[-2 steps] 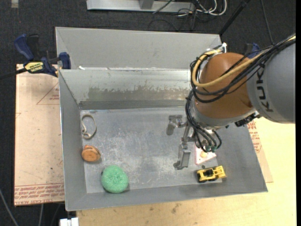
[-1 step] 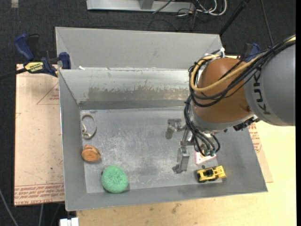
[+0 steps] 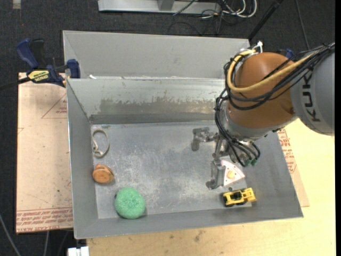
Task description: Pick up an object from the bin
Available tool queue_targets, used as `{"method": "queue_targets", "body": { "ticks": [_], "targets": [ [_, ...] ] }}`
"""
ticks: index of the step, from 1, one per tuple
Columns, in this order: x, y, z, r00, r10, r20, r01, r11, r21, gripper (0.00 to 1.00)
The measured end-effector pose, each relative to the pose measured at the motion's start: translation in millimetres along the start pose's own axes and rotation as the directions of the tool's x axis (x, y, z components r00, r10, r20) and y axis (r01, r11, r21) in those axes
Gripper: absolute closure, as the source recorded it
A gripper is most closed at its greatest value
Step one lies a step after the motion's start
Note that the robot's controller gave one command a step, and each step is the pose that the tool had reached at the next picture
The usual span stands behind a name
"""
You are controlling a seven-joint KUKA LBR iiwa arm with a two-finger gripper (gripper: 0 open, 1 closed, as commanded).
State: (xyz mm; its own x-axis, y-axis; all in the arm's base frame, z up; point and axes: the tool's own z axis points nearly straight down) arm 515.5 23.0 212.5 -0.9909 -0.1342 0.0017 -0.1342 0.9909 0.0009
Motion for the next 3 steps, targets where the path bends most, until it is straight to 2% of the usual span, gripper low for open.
{"method": "queue_targets", "body": {
  "ticks": [1, 2, 3],
  "targets": [
    [9.3, -6, -4, 0.982, -0.188, 0.008, 0.188, 0.982, 0.002, 0.0],
    [19.2, -31, 20, 0.997, 0.081, 0.004, -0.081, 0.997, 0.0, 0.0],
    [21.4, -78, 8, 0.978, 0.209, 0.003, -0.209, 0.978, 0.0, 0.0]
  ]
}}
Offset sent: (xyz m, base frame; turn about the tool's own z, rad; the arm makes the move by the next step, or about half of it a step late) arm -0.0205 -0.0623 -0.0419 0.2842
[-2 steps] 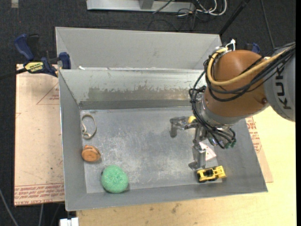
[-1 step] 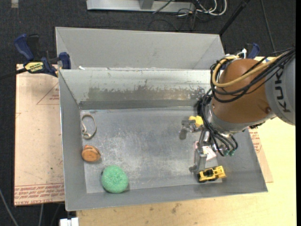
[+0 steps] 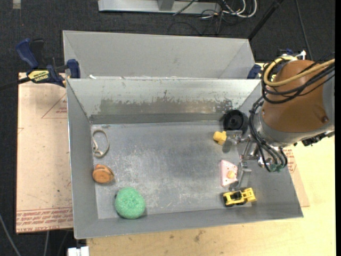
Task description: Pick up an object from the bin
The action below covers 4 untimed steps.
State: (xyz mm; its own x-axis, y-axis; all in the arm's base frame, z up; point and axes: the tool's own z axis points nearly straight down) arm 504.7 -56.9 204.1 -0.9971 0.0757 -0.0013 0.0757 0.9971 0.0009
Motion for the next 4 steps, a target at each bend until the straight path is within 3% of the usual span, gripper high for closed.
{"method": "queue_targets", "body": {
  "ticks": [1, 2, 3, 4],
  "targets": [
    [1.3, -3, 23, 0.987, -0.158, 0.002, 0.158, 0.987, 0.002, 0.0],
    [7.2, -21, 53, 0.998, -0.063, 0.0, 0.063, 0.998, -0.001, 0.0],
    [-8.7, -1, 104, 0.986, -0.167, 0.0, 0.167, 0.986, -0.001, 1.0],
    [-8.7, -1, 104, 0.986, -0.167, 0.0, 0.167, 0.986, -0.001, 0.0]
  ]
}}
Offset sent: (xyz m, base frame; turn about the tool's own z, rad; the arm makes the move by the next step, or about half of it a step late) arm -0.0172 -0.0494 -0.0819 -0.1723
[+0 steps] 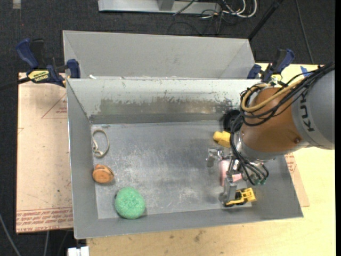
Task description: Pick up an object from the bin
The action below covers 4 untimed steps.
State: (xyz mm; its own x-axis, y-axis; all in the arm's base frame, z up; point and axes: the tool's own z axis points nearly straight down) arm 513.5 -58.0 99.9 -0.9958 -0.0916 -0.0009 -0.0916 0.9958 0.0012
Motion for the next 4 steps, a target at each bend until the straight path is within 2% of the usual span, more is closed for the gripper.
{"method": "queue_targets", "body": {
  "ticks": [1, 2, 3, 4],
  "targets": [
    [0.0, 0, 0, 1.0, 0.0, 0.0, 0.0, 1.0, 0.0, 0.0],
    [7.4, -11, 2, 0.998, -0.059, 0.002, 0.059, 0.998, -0.001, 0.0],
    [10.1, -39, 19, 0.963, -0.269, -0.001, 0.269, 0.963, -0.001, 0.0],
    [4.0, -48, 28, 0.908, -0.418, 0.005, 0.418, 0.908, 0.002, 1.0]
  ]
}}
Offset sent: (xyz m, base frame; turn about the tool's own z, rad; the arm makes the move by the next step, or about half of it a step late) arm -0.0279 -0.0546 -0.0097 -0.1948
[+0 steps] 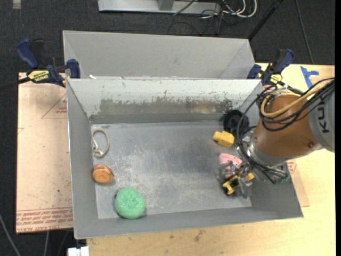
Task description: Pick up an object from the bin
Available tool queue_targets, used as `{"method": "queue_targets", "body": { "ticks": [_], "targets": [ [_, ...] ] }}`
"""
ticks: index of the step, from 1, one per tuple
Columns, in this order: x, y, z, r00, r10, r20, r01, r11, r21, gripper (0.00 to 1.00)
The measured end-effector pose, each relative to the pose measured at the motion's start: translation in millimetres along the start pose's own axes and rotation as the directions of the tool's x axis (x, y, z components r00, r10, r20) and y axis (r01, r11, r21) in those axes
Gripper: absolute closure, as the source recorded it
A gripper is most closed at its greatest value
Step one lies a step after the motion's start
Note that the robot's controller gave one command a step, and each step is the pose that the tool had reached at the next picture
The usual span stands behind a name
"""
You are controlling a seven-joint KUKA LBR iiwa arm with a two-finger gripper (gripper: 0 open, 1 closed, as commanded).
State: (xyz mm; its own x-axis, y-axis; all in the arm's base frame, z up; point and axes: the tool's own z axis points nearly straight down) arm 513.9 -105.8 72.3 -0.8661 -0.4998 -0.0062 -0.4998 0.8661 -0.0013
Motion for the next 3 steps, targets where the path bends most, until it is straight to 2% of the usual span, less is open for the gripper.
{"method": "queue_targets", "body": {
  "ticks": [1, 2, 3],
  "targets": [
    [0.0, 0, 0, 1.0, 0.0, 0.0, 0.0, 1.0, 0.0, 1.0],
    [11.5, 21, -37, 1.0, -0.011, -0.008, 0.011, 1.0, -0.005, 1.0],
    [-0.3, 0, -55, 1.0, -0.01, -0.001, 0.01, 1.0, 0.001, 1.0]
  ]
}}
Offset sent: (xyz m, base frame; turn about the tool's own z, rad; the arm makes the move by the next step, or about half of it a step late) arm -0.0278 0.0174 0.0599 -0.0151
